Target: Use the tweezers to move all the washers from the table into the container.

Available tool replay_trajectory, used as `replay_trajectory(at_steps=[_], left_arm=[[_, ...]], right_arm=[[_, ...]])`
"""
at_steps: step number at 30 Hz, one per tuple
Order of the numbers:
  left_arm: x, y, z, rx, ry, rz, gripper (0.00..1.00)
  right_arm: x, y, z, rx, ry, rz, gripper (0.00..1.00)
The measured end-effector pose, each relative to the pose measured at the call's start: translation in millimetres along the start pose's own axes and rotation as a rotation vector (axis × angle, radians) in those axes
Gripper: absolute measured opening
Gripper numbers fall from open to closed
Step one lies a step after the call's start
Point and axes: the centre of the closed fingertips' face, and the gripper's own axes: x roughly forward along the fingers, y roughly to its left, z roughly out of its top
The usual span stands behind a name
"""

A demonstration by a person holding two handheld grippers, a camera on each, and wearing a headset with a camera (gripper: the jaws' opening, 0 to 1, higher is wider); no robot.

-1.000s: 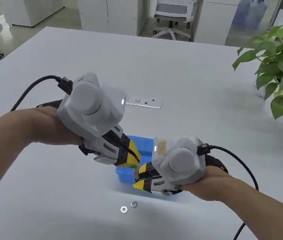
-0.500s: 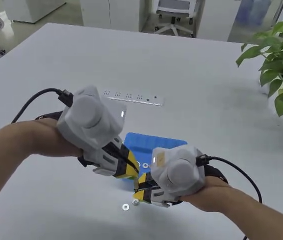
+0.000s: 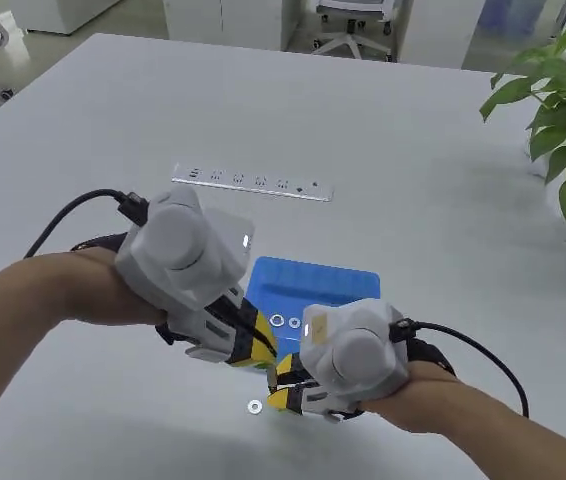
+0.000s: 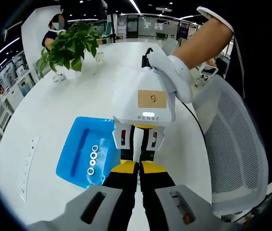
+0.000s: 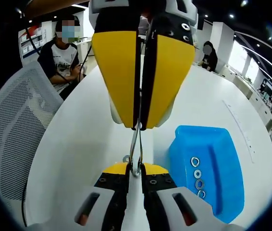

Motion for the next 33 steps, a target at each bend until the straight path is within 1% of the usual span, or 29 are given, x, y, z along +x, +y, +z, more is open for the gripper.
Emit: replay_trajectory(at_steps=[4,11,15,33], left_arm=[[3.2,0.0,-2.0,-0.001,0.006,-0.003,0.05],[3.8,1.1,-5.5,-0.006,0.01,-0.004,0.05],[3.5,1.6,-5.1,-0.011,0.005,-0.001,0.05],[5.3,-0.8,-2.5,-0.011,0.0,-0.004,0.05]], right_arm=[[2.6,-0.2,-2.3,0.006,-0.002,-0.002,0.11],[5.2,-1.0,-3.5,0.004,0.0,-0.005,0.12],[5.3,-1.5,-3.4,0.009,-0.008,-0.004,0.12],[4.8,-0.6,-4.7,0.037,-0.002,-0.004,0.1]])
